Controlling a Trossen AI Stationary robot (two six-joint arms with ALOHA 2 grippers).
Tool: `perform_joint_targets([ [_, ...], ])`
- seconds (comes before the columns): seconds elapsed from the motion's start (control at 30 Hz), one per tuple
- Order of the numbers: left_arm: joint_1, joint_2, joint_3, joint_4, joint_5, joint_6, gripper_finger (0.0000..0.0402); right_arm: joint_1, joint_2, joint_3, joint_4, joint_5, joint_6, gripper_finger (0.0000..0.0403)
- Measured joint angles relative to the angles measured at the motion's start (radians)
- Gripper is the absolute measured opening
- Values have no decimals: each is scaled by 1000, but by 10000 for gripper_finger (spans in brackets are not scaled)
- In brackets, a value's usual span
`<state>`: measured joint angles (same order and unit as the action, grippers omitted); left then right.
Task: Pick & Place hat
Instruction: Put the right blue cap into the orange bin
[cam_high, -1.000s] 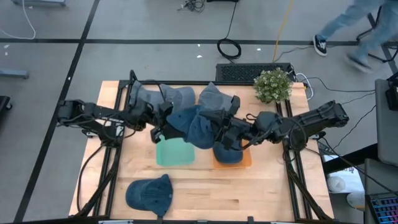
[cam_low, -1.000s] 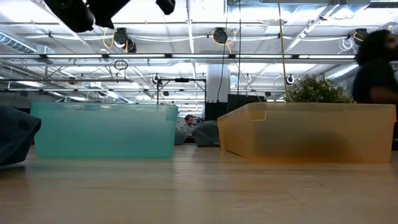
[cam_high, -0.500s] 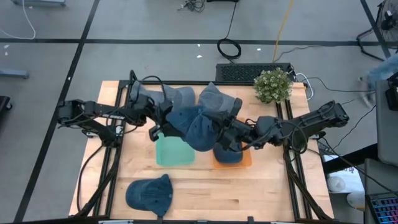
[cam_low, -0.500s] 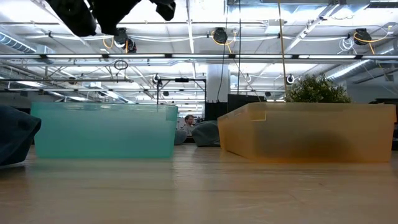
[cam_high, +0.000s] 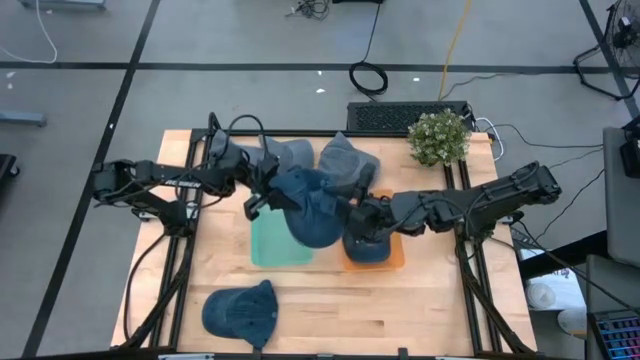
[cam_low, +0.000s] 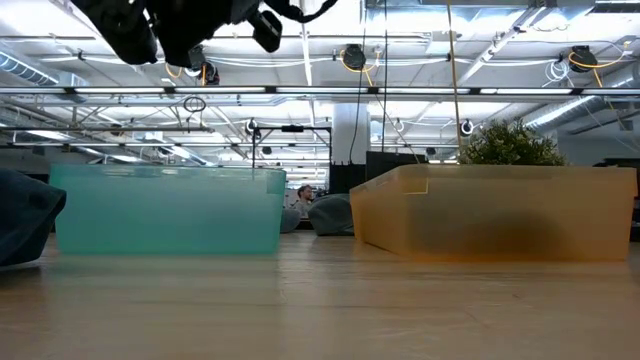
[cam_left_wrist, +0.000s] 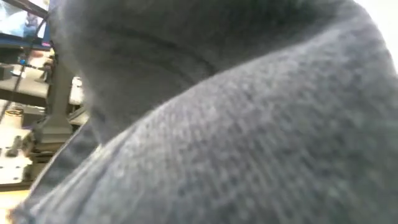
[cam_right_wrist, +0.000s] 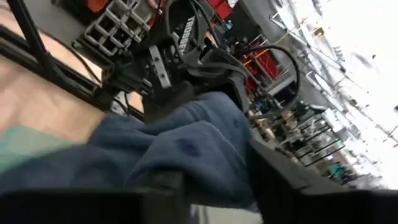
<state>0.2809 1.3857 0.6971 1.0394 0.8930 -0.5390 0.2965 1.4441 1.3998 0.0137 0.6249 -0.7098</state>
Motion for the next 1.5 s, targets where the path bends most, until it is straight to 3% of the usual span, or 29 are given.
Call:
perform_joint_targets([
  [0.1,14,0,0,-17,36,94,3,3,0,0,-35,6,89,192],
  [0.23,1,0,0,-108,51,387,2,16,0,0,-93,6,164,240],
  [0.37,-19,0,0,-270,-25,654,2,40,-10,-1,-42,68,98,260],
  [0.53,-26,-1,0,-411,-120,766,1,51,-26,0,151,252,-73,263],
  [0.7,-51,-2,3,-424,-138,785,1,19,-29,58,89,363,-85,263],
  [0.83,-64,-15,2,-439,-144,817,1,5,-31,80,-33,313,84,263],
  [1.03,-46,-85,0,-504,-192,895,1,6,-34,82,-273,86,397,263],
  [1.37,-6,-312,0,-773,-300,984,1,27,-34,82,-538,71,641,263],
  [1.5,-7,-374,-1,-848,-344,990,1,28,-34,82,-542,-52,705,263],
])
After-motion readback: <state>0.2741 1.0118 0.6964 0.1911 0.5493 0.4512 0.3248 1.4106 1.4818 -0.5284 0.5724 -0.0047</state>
